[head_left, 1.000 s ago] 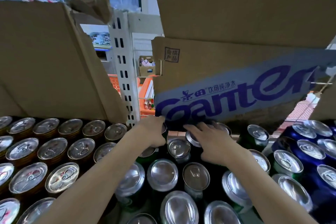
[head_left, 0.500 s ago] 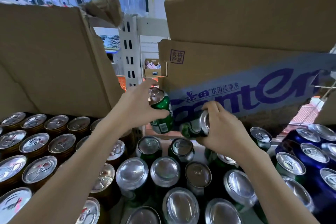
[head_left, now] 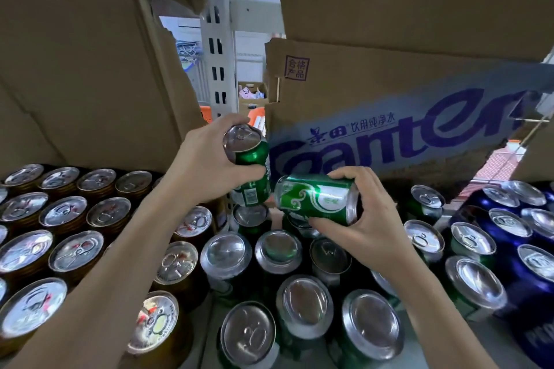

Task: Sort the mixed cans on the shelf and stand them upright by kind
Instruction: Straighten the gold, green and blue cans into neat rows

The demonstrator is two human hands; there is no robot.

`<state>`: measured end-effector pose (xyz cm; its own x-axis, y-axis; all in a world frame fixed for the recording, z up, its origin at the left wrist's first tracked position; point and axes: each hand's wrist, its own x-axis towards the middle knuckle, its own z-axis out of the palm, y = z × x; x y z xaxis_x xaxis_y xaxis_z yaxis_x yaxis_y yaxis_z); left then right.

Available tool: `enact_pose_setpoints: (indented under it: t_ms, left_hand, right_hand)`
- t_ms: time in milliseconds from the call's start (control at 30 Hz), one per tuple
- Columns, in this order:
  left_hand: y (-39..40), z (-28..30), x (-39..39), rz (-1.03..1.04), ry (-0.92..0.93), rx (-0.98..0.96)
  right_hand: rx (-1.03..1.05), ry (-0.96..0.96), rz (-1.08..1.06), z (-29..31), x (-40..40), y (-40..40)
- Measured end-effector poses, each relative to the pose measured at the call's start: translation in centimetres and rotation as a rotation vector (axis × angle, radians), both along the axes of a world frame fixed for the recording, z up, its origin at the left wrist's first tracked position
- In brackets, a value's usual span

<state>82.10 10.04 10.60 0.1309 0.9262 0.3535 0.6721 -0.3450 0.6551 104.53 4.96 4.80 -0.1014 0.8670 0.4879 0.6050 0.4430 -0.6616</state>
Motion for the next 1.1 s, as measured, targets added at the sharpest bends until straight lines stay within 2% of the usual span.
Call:
enact_pose_setpoints:
  t_ms: [200, 367, 567, 767, 867, 1000, 1100]
  left_hand:
    - [-0.8, -0.2, -0.5, -0.006, -0.006, -0.004]
    - [-1.1, -0.3, -0.5, -0.059, 0.048, 0.009]
    - [-1.3, -0.4, -0.5, -0.087, 0.045, 0.012]
    - [-1.3, -0.6, -0.6, -0.116, 0.060, -0.021]
    - [-1.1, -0.4, -0.7, -0.120, 0.082, -0.021]
    - [-0.4, 0.7, -1.0, -0.154, 0.144, 0.000]
    - [0.6, 2.1, -0.8, -0.217, 0.228, 0.011]
  right_hand:
    - [-0.080, -0.159, -0.071, 0.1, 0.0, -1.0]
    - [-0.200, -0.314, -0.028, 1.1, -0.9, -1.9]
    - [-0.230, -0.768, -0.145, 2.8, -2.8, -1.5]
    - [-0.274, -0.945, -0.217, 3.5, -5.2, 0.3]
    - [-0.302, -0.897, -0.221, 3.3, -5.4, 1.0]
    - [-0.354, -0.657, -0.174, 4.8, -4.4, 1.3]
    - [-0.304, -0.465, -0.175, 6.6, -3.1, 1.7]
